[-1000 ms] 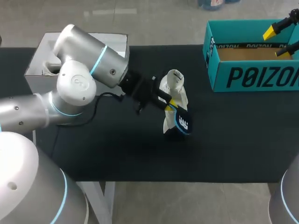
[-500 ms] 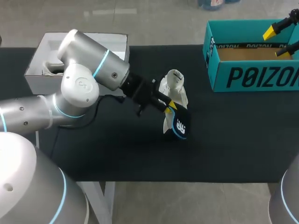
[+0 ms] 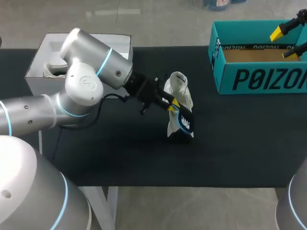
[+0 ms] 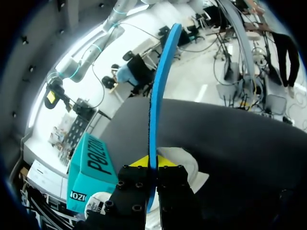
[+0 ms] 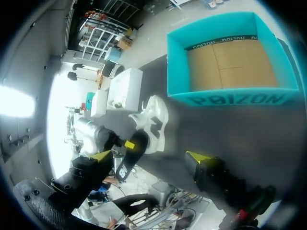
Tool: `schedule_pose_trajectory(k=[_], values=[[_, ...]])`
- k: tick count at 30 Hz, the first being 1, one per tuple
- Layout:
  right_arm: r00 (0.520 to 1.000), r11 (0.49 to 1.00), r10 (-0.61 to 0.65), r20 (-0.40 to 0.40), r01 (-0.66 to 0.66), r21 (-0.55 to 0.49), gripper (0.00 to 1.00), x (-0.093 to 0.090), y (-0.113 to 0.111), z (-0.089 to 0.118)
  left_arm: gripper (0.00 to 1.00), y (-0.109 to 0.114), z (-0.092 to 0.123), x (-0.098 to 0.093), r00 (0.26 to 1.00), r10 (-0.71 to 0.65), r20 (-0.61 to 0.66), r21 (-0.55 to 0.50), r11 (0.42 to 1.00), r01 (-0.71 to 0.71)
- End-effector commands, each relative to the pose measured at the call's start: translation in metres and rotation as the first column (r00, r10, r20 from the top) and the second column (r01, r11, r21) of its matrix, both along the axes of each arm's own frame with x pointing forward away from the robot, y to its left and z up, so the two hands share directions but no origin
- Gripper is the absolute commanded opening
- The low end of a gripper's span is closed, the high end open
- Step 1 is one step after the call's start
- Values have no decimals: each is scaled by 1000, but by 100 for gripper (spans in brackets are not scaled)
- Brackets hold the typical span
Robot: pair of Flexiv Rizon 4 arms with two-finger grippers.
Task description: Take the shoe out of the shoebox, open the shoe tongue, remove and reinsert the insole, then place the shoe into the shoebox
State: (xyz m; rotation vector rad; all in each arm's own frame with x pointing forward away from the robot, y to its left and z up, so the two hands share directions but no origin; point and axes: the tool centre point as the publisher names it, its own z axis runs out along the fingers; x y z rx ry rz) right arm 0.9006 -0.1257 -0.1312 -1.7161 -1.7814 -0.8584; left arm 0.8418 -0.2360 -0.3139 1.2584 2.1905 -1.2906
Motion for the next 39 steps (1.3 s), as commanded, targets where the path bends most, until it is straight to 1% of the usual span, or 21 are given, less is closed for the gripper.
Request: schedule_pose_trajectory(k=[1, 12, 17, 18, 20, 22, 26, 27, 30, 31, 32, 33, 34, 39], values=[[1000, 1000, -1, -2, 1, -4, 100, 0, 0, 0, 0, -2, -4, 5, 1000, 6, -4, 10, 1000, -6], [1000, 1000, -1, -2, 1, -4, 100, 0, 0, 0, 0, -1, -16, 28, 998, 57, -3, 37, 998, -57], [1000, 1000, -1, -2, 1, -4, 100, 0, 0, 0, 0, -1, -19, 32, 997, 75, -11, 43, 996, -74], [1000, 1000, -1, -2, 1, -4, 100, 0, 0, 0, 0, -1, -18, 32, 997, 79, -25, 33, 996, -78], [1000, 1000, -1, -2, 1, -4, 100, 0, 0, 0, 0, -2, -12, 28, 997, 78, -16, 24, 997, -77], [1000, 1000, -1, -2, 1, -4, 100, 0, 0, 0, 29, -3, -7, 24, 997, 71, -11, 25, 997, -71], [1000, 1000, -1, -2, 1, -4, 100, 0, 0, 0, 44, -5, 2, 14, 999, 51, -2, 24, 998, -51], [1000, 1000, -1, -2, 1, -4, 100, 0, 0, 0, 46, -5, 3, 12, 999, 46, -4, 24, 999, -46], [1000, 1000, -1, -2, 1, -4, 100, 0, 0, 0, 45, -5, 4, 7, 999, 33, -3, 27, 999, -33], [1000, 1000, -1, -2, 1, -4, 100, 0, 0, 0, 40, -5, 4, 6, 1000, 31, -4, 29, 999, -31], [1000, 1000, -1, -2, 1, -4, 100, 0, 0, 0, 31, -5, 4, 5, 1000, 29, -5, 28, 999, -29], [1000, 1000, -1, -2, 1, -4, 100, 0, 0, 0, 20, -5, 5, 4, 1000, 27, -7, 25, 999, -27], [1000, 1000, -1, -2, 1, -4, 100, 0, 0, 0, 0, -5, 5, 4, 1000, 26, -9, 24, 999, -26], [1000, 1000, -1, -2, 1, -4, 100, 0, 0, 0, 0, -6, -1, 6, 1000, 31, -6, 40, 999, -31]])
